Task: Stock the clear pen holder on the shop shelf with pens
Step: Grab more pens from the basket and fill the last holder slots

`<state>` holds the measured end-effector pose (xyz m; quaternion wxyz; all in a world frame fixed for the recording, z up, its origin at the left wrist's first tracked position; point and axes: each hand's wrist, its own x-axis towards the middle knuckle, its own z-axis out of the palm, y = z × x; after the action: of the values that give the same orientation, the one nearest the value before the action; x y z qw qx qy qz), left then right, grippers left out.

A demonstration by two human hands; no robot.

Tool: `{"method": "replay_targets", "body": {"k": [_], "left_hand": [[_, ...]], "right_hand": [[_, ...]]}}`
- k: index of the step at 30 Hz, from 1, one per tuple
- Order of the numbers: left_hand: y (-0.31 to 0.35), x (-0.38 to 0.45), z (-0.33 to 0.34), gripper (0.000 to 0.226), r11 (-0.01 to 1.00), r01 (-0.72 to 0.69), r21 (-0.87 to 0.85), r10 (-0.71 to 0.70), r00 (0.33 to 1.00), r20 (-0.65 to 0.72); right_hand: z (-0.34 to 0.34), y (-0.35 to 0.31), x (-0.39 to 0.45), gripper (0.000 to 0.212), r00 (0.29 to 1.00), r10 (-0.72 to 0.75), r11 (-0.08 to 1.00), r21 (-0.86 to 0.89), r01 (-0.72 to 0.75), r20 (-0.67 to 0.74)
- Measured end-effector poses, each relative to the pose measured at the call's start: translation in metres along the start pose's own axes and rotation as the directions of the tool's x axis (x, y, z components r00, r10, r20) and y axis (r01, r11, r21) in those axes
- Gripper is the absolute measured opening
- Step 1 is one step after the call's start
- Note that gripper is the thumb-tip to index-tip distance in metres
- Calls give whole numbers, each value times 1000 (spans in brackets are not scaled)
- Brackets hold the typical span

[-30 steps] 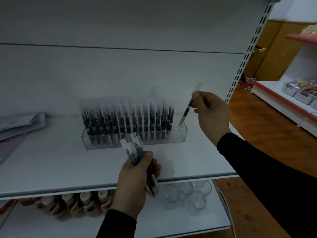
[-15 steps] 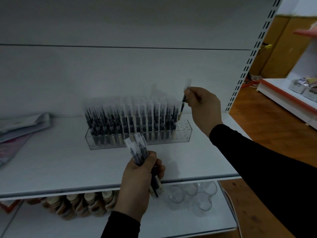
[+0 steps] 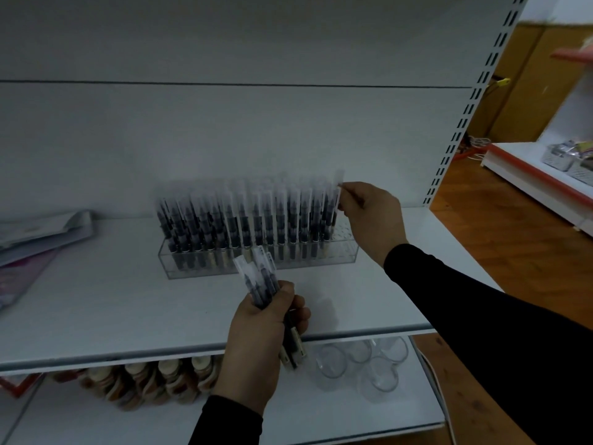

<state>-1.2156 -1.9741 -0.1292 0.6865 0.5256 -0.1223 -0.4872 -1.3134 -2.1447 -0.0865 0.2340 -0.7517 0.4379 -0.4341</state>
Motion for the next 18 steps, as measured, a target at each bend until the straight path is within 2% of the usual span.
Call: {"method": "replay_targets", "body": {"k": [5, 10, 13, 16, 18], "left_hand": [[0, 0, 0, 7, 1000, 2, -6, -2, 1000, -3], [0, 0, 0, 9, 1000, 9, 14, -9, 1000, -5], [1, -2, 1, 10, 1000, 18, 16, -18, 1000, 9], [1, -4, 2, 11, 1000, 22, 18, -22, 999, 36], [2, -5, 3, 12, 999, 25, 22, -26, 998, 52]], "right_hand": [[1, 5, -2, 27, 999, 37, 999, -2, -37, 36], [-1, 5, -3, 32, 998, 12, 998, -65, -8, 55], [-5, 5, -8, 36, 1000, -16, 994, -107, 17, 14], [-11, 5, -20, 40, 999, 12, 998, -64, -14, -39], [-14, 5, -30, 45, 998, 57, 998, -23, -57, -3]]}}
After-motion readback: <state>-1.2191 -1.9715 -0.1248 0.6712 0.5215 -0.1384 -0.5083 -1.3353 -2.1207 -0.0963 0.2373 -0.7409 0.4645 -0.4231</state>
